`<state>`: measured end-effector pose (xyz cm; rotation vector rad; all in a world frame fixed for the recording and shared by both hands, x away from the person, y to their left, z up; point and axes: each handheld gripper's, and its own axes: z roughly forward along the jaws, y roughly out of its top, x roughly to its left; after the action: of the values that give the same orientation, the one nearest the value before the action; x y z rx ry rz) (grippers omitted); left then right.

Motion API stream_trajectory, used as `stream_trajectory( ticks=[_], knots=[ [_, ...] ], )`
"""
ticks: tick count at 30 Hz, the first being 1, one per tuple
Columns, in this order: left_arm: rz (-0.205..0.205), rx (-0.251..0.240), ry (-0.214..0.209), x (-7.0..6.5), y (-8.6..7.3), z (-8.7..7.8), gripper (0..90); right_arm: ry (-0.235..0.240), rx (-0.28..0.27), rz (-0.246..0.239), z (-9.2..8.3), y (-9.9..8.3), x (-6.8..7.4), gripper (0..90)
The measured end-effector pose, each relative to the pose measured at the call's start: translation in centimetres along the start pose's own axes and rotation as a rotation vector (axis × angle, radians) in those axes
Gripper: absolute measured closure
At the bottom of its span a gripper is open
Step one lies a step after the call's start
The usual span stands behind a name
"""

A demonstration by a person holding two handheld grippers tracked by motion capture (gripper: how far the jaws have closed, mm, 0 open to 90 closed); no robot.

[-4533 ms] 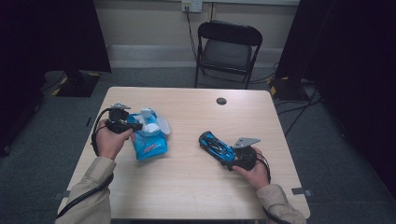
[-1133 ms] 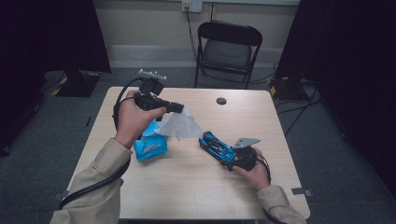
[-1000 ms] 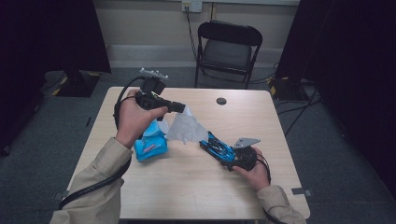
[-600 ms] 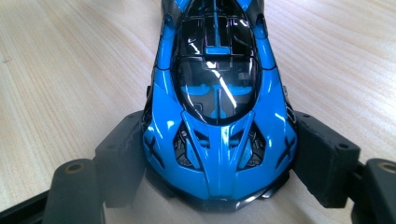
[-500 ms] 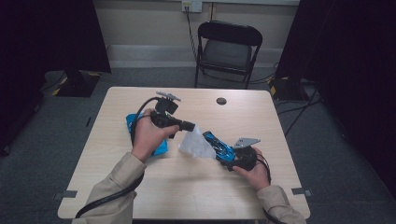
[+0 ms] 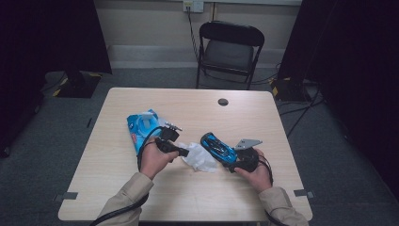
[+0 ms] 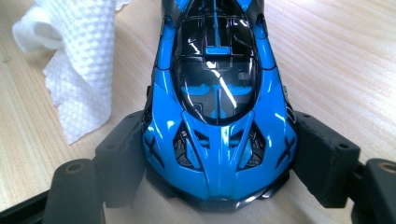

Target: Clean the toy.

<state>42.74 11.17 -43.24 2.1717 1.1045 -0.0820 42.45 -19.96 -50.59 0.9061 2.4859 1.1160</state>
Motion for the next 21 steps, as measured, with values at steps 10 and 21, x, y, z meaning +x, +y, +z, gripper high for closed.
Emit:
stream_trajectory(
  ticks=[10,21],
  knots=[
    [0.025,0.012,0.089,1.3,-0.3,2.9,80.5,0.0,0.0,0.0,0.0,0.0,0.0,25.2],
    [0.125,-0.024,0.138,1.2,-0.7,5.4,50.2,-0.001,-0.001,-0.001,0.0,0.0,0.0,25.3]
  ],
)
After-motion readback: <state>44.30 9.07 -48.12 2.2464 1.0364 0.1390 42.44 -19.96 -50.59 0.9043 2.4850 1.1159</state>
